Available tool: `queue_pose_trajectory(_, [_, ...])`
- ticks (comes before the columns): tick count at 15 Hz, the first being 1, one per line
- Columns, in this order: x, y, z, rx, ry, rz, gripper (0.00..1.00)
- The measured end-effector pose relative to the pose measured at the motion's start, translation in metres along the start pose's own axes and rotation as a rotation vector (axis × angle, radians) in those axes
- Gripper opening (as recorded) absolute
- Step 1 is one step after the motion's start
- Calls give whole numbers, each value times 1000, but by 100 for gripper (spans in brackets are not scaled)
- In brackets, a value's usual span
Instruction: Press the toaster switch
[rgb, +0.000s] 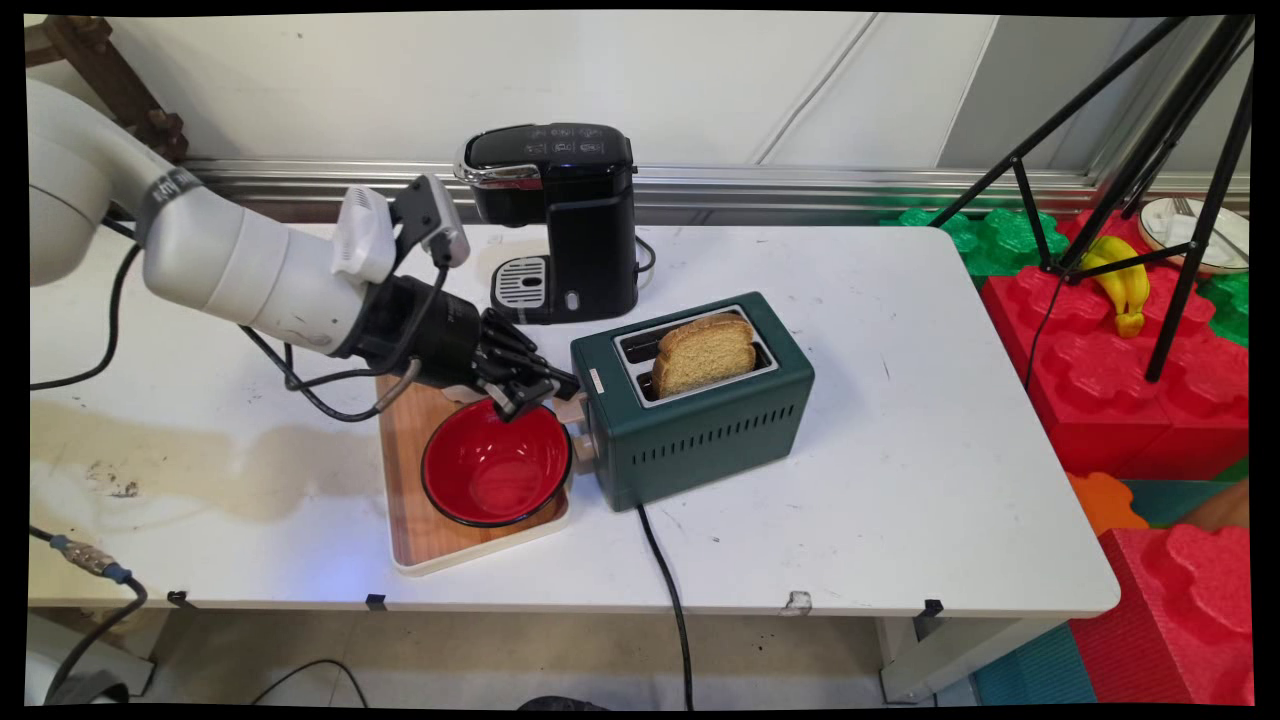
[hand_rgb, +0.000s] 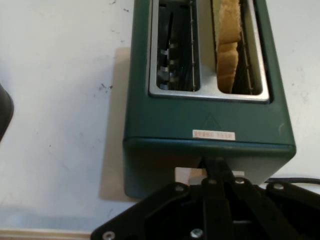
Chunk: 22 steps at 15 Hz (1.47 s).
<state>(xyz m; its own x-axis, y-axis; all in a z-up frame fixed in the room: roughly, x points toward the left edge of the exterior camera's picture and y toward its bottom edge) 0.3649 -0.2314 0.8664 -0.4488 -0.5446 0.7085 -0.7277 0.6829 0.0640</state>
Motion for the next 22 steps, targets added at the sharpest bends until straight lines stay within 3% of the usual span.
queue_pose_trajectory(22, [-28, -7, 27, -10, -67, -14, 0])
